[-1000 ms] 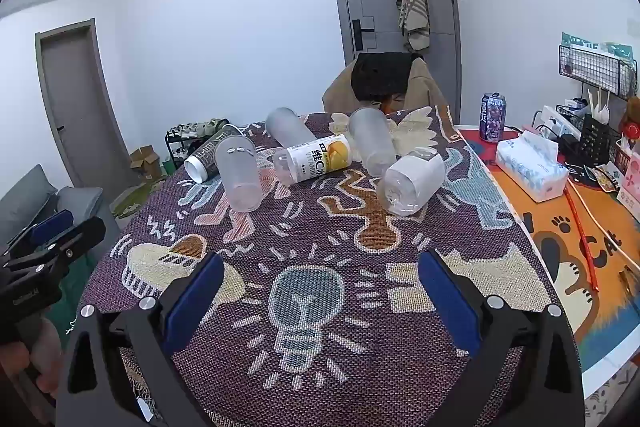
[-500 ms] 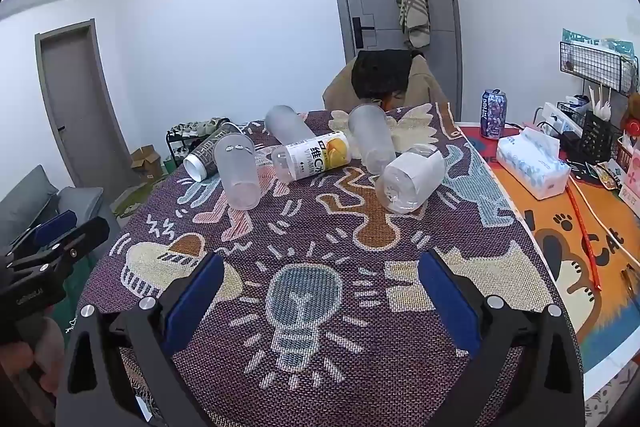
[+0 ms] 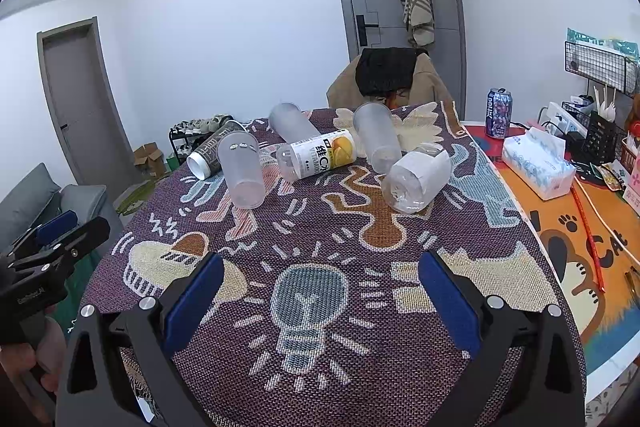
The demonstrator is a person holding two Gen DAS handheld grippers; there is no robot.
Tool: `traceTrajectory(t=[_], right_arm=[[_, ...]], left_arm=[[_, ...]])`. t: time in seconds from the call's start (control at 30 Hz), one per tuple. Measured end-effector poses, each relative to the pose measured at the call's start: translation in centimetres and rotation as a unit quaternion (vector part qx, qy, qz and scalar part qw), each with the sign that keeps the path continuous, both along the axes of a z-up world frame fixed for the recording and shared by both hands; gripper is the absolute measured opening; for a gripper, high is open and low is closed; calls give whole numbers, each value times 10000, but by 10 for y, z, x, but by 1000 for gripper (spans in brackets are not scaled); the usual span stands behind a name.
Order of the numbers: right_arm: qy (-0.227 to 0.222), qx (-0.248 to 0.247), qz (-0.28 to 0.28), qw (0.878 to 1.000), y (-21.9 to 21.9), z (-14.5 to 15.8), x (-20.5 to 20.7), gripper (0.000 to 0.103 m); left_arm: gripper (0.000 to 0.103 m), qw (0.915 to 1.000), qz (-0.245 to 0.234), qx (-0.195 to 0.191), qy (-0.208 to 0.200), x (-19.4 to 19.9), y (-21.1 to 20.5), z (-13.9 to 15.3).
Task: Flip cup upright
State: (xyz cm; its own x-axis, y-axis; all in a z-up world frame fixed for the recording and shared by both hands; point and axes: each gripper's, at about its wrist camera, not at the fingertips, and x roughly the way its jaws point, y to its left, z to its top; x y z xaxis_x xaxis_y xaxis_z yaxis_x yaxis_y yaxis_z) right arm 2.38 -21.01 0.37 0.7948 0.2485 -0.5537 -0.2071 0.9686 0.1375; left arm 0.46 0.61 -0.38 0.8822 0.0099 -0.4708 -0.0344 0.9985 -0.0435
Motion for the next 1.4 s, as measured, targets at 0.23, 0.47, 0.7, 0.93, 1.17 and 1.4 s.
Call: traceTrajectory(t=[0.23, 0.47, 0.7, 0.93, 1.17, 1.4], right_arm=[[-5, -1, 20, 10000, 1, 1, 0, 96], [-8, -6, 50, 10000, 2, 2, 0, 96], [-6, -4, 50, 10000, 2, 2, 0, 96], [-9, -15, 49, 10000, 3, 2, 1, 96], [-5, -12, 53, 10000, 3, 3, 1, 96], [-4, -14, 52, 10000, 3, 3, 1, 96]], left_arm=[[98, 10000, 5, 9, 16, 3, 0, -1], [98, 10000, 4, 12, 13, 2, 0, -1], [98, 10000, 4, 11, 11, 2, 0, -1], [98, 10000, 8, 10, 13, 3, 1, 0], [98, 10000, 4, 3, 15, 3, 2, 0], [98, 10000, 8, 3, 12, 3, 2, 0]])
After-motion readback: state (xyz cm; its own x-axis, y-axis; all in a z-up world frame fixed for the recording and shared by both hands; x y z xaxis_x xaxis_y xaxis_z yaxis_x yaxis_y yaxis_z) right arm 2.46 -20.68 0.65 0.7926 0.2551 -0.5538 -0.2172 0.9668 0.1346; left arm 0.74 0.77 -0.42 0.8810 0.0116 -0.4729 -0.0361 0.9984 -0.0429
